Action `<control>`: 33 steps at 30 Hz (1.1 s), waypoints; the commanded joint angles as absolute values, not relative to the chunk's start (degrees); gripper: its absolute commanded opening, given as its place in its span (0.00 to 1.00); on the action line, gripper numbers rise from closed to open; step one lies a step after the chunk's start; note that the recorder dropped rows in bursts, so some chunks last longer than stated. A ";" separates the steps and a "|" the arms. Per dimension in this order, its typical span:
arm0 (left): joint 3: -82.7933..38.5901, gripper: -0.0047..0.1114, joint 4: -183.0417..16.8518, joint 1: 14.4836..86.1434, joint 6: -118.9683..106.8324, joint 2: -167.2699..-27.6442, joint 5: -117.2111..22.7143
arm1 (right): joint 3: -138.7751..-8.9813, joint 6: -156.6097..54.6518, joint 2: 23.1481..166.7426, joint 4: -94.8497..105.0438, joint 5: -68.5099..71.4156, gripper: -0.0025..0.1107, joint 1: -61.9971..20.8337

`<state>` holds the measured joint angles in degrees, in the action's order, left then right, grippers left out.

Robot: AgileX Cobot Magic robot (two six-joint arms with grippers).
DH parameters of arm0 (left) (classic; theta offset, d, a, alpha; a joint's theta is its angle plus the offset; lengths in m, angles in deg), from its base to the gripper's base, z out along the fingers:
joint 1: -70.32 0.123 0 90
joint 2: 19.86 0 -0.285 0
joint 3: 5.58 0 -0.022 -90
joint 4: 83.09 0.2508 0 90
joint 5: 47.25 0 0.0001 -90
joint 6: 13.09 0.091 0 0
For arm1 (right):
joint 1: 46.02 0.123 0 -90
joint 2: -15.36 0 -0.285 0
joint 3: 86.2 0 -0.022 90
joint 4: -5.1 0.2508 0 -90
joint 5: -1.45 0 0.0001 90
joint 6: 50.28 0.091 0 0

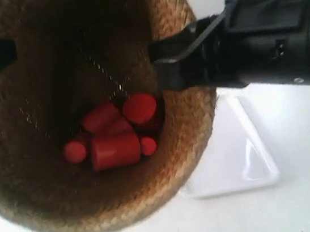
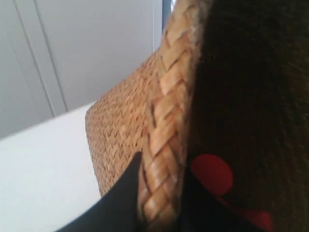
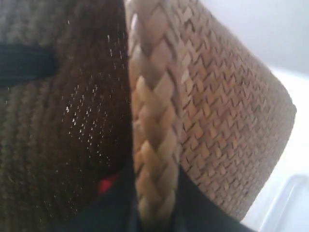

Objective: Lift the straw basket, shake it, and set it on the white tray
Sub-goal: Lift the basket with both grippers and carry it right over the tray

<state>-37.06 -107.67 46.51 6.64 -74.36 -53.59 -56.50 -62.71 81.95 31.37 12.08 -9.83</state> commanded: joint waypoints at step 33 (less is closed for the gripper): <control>-36.49 0.04 -105.73 46.54 -6.92 -73.06 -57.82 | -57.95 -51.15 82.10 32.69 10.43 0.02 -10.61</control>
